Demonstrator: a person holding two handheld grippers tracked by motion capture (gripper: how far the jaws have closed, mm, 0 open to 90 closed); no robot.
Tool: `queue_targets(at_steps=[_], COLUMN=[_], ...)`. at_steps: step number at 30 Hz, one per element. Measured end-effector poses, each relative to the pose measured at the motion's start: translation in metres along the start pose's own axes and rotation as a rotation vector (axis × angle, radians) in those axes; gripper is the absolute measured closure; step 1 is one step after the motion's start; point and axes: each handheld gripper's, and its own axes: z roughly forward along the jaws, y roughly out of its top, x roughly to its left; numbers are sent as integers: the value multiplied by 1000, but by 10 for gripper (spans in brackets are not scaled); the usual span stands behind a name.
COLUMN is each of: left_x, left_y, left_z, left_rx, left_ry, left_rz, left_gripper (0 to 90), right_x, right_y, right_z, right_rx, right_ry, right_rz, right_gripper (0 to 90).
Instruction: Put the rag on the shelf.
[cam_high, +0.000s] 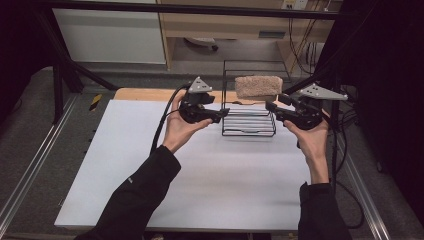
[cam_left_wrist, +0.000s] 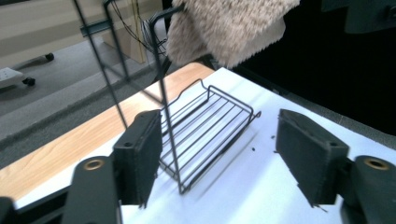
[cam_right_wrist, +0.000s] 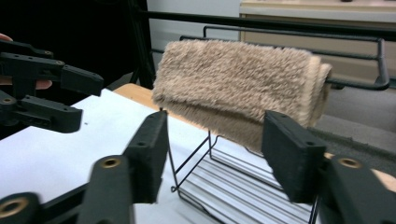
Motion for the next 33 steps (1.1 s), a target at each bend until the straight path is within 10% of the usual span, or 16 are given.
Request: queue_targets(at_steps=[13, 33], left_x=[15, 35], left_y=[-53, -151], left_z=[-44, -103], left_rx=[46, 77], left_ry=[45, 119], left_rz=[-24, -97], left_gripper=[167, 56], right_x=[12, 24], right_y=[-28, -90], right_z=[3, 1], right_rx=[62, 122], right_ry=[23, 80], right_rz=[28, 75], right_gripper=[126, 12])
